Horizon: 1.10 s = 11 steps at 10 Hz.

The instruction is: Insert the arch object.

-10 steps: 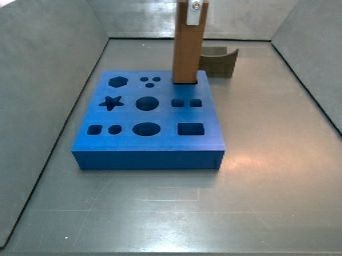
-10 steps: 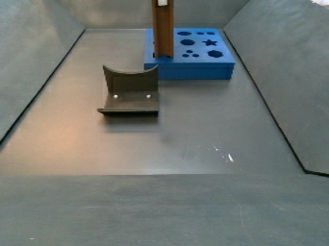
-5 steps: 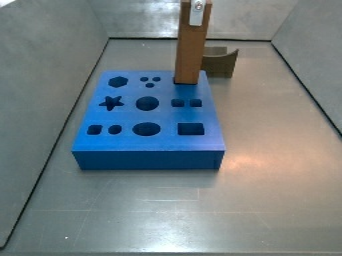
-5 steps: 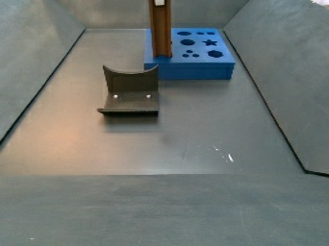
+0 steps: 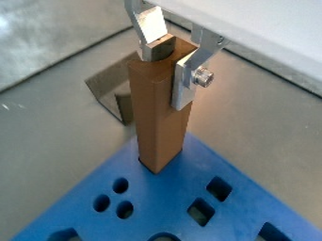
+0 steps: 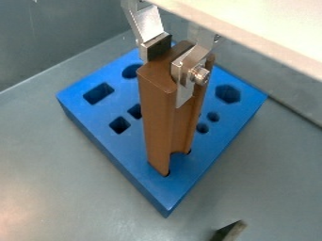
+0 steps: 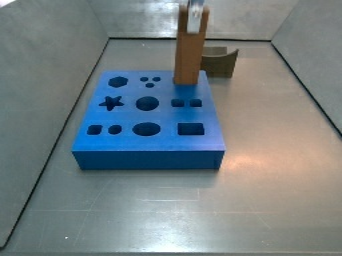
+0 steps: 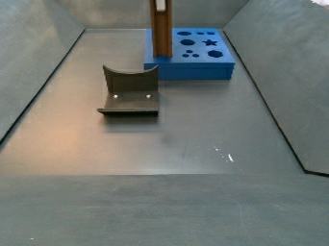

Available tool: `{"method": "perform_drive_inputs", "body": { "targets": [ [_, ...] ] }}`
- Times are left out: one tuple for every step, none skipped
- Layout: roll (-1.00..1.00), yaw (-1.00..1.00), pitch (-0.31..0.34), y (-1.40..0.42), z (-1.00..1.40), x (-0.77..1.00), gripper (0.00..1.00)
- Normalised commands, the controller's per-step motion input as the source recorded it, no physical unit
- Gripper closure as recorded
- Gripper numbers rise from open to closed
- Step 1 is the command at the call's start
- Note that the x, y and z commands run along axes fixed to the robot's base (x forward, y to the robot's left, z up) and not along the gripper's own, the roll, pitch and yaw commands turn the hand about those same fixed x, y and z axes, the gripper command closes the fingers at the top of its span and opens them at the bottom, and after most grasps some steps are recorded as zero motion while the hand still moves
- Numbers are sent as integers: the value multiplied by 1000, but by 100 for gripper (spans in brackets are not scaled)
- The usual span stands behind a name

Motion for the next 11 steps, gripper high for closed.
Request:
{"method": "perform_drive_inputs", "body": {
  "targets": [
    [-123, 0, -84, 0, -254, 0, 100],
    [-46, 0, -44, 0, -280, 0, 100],
    [-6, 0, -21, 0, -249, 9, 100],
    [0, -40, -6, 0, -240, 3, 100],
    [0, -37, -9, 0, -263, 0, 100],
    [0, -20, -19, 0, -254, 0, 100],
    [0, -9, -36, 0, -243, 0, 100],
    [43, 0, -27, 0, -286, 0, 100],
    [61, 0, -60, 0, -320, 0, 100],
    [50, 0, -99, 0, -269, -46, 100],
    [0, 0, -156, 0, -137, -17, 100]
  ]
}}
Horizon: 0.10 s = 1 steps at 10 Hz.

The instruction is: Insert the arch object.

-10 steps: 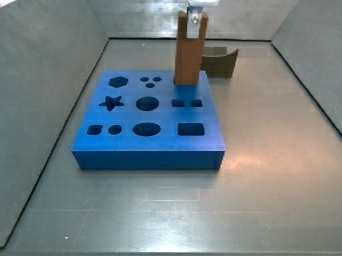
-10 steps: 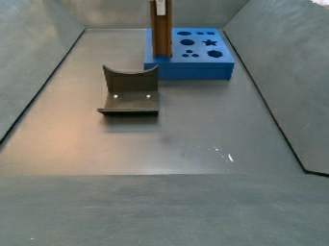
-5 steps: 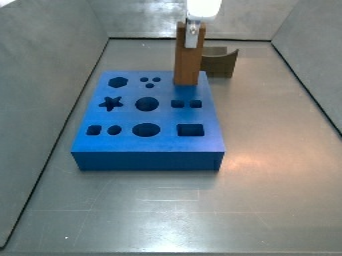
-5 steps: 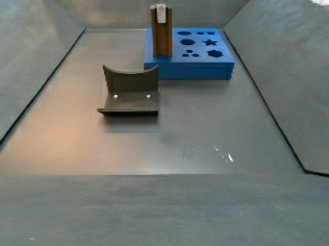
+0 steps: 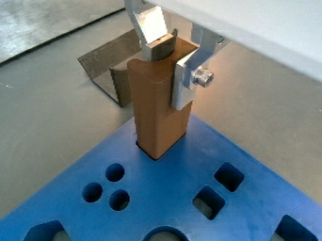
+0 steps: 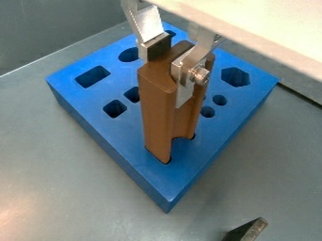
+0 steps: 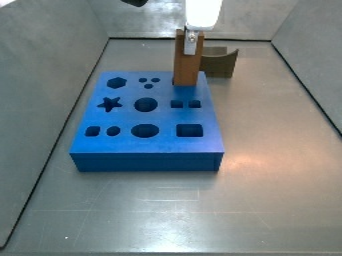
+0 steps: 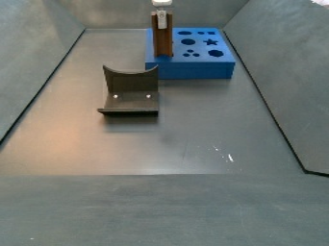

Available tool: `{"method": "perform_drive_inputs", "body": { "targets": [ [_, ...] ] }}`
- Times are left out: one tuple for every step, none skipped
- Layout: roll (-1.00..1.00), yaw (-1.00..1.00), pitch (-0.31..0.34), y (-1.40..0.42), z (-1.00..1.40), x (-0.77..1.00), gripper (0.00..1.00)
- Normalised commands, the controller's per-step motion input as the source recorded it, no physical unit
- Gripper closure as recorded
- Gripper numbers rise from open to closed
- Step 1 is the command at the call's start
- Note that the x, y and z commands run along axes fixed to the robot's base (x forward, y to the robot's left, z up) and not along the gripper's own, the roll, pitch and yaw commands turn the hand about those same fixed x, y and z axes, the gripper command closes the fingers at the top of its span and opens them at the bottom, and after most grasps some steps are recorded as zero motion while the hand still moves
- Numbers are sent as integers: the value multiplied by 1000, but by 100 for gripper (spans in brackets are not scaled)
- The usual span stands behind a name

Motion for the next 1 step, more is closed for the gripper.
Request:
{"method": "perform_drive_inputs", "body": {
  "targets": [
    [0, 0, 0, 0, 0, 0, 100]
  ]
}}
